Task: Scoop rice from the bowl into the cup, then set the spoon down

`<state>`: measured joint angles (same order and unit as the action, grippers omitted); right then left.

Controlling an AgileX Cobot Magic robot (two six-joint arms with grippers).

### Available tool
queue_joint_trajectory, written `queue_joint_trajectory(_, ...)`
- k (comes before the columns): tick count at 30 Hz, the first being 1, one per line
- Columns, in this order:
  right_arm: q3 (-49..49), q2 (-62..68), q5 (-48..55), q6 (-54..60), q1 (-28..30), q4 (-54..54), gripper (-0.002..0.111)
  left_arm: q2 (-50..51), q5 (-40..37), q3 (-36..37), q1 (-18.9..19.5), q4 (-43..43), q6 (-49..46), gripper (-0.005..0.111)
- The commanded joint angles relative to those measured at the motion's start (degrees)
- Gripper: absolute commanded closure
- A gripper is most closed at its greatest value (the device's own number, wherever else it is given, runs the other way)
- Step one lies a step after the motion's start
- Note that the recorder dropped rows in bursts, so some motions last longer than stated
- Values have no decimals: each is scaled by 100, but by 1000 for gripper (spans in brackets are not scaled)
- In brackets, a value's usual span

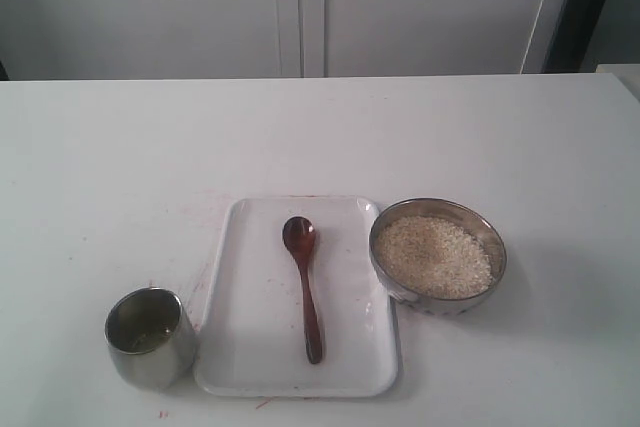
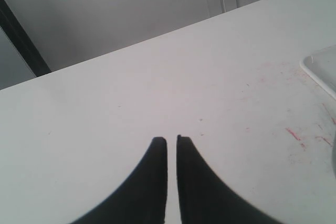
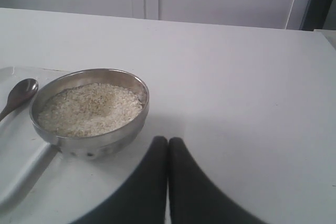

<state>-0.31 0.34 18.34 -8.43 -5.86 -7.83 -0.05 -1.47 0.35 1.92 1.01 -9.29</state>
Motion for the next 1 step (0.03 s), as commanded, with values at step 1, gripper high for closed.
queue_joint_trajectory(1, 31, -34, -41, 74, 28, -39, 108, 5, 33, -35, -39, -50, 8, 92)
